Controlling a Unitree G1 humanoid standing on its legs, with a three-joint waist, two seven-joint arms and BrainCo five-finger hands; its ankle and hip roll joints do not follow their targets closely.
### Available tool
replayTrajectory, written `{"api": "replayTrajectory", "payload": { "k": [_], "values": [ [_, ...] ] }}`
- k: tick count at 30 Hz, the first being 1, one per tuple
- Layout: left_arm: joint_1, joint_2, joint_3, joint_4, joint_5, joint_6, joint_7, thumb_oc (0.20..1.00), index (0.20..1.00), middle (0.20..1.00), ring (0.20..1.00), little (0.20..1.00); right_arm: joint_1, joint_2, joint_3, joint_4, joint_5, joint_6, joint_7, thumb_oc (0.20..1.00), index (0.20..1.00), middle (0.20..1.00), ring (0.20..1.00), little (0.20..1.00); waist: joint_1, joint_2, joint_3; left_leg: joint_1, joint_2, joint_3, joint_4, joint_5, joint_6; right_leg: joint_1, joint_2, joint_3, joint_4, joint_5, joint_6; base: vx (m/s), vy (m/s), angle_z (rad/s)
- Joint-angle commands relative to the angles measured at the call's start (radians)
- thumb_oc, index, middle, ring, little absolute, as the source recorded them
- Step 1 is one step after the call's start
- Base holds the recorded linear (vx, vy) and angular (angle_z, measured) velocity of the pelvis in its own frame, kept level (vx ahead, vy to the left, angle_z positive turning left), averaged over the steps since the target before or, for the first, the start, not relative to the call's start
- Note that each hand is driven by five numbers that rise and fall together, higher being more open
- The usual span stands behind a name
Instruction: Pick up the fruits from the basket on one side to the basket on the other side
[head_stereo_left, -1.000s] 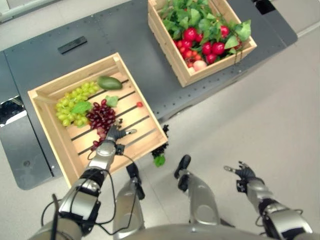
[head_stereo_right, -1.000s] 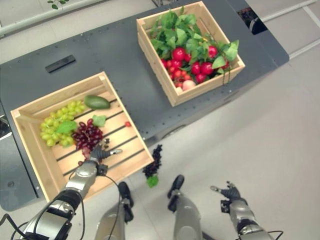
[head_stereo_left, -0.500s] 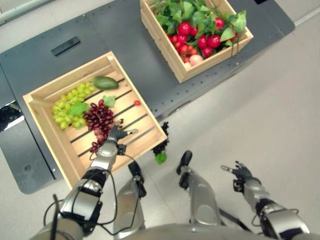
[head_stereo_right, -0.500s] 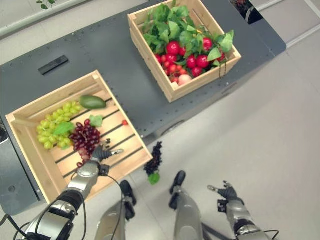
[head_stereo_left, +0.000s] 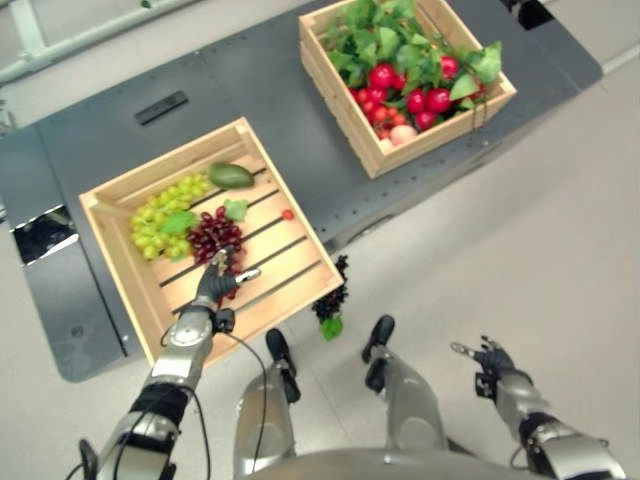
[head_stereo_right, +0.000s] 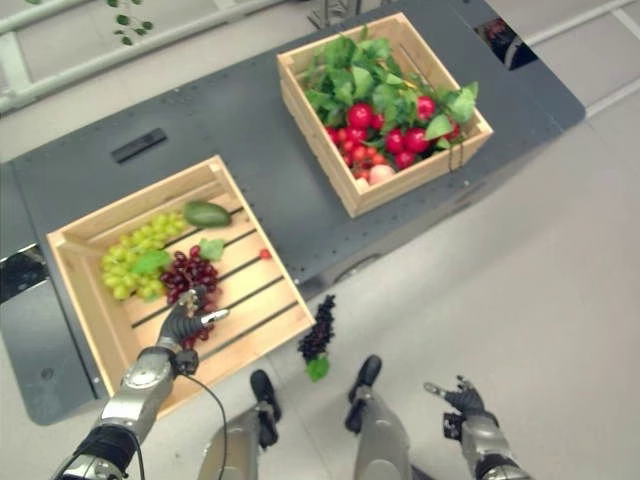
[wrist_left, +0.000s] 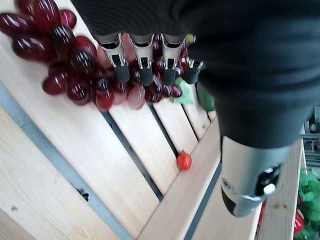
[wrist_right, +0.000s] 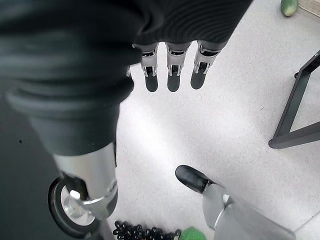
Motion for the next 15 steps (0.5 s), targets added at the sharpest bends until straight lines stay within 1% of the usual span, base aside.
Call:
{"api": "replayTrajectory", "payload": {
  "k": [1,9,13,15],
  "values": [
    [0.013,0.027,0.043,-0.054,-0.043,-0.046,-0.01,1.0,1.0,1.0,1.0,1.0,0.012,-0.027,-0.029,0.01,0.036,-0.032,0.002,1.0,1.0,1.0,1.0,1.0,0.027,-0.023,0.008,-0.018,0.0,-0.035,0.017,-0.009,-0.04,0.013,-0.057,-0.073,0.013,-0.003,0.094,0.01,-0.016,0.17],
    [0.04,0.019,0.091,-0.018,-0.036,-0.041,-0.001,1.0,1.0,1.0,1.0,1.0,0.018,-0.027,-0.042,0.019,0.036,-0.033,0.007,1.0,1.0,1.0,1.0,1.0,0.036,-0.016,0.001,-0.01,-0.003,-0.042,-0.005,0.004,-0.044,0.023,-0.05,-0.081,0.002,-0.002,0.095,0.01,-0.018,0.07],
    [0.022,0.009,0.094,0.032,-0.023,-0.033,0.014,1.0,1.0,1.0,1.0,1.0,0.014,-0.03,-0.04,0.019,0.036,-0.032,0.005,1.0,1.0,1.0,1.0,1.0,0.032,-0.017,0.004,-0.012,-0.001,-0.044,-0.003,0.005,-0.044,0.021,-0.048,-0.081,0.002,-0.003,0.094,0.0,-0.004,0.04],
    [-0.004,0.004,0.087,0.075,-0.004,-0.024,0.024,1.0,1.0,1.0,1.0,1.0,0.012,-0.03,-0.032,0.012,0.032,-0.031,0.005,1.0,1.0,1.0,1.0,1.0,0.026,-0.023,0.008,-0.013,0.001,-0.042,-0.003,0.007,-0.045,0.017,-0.044,-0.076,0.001,0.0,0.094,0.0,0.0,0.0]
  ]
}}
